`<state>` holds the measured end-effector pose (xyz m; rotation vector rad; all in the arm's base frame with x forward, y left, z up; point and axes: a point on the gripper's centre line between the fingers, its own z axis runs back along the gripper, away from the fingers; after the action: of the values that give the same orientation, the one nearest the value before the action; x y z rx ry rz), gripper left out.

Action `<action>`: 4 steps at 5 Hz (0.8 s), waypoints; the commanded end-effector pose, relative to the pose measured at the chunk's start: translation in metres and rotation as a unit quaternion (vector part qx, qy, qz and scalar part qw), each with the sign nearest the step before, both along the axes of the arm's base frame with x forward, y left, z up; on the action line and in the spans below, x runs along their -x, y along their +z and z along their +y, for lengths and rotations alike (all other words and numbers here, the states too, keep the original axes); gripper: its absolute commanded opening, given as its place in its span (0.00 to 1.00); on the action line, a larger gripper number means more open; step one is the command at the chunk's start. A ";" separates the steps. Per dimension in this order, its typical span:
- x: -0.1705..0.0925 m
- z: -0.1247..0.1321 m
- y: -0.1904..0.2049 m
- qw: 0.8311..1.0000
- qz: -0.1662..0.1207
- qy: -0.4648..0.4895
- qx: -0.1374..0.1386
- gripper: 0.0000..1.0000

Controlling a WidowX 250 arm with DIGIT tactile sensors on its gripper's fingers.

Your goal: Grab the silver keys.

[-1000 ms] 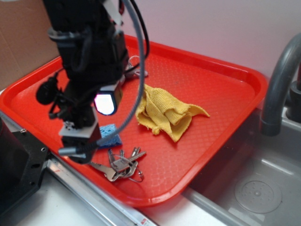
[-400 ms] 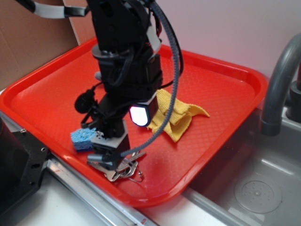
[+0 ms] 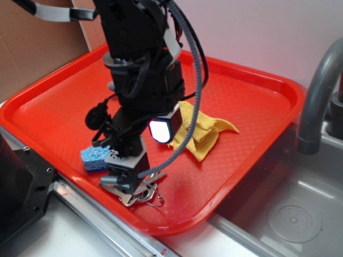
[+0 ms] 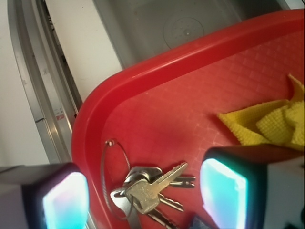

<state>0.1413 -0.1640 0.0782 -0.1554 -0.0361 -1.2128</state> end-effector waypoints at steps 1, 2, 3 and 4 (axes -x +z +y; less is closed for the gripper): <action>0.031 -0.011 -0.009 0.999 0.004 -0.041 0.033 1.00; 0.046 -0.020 -0.014 0.998 0.003 -0.061 0.010 1.00; 0.053 -0.026 -0.012 0.998 -0.008 -0.067 -0.004 1.00; 0.047 -0.016 -0.017 0.998 -0.015 -0.058 -0.028 1.00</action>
<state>0.1015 -0.1823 0.0520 -0.0827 0.0074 -1.3314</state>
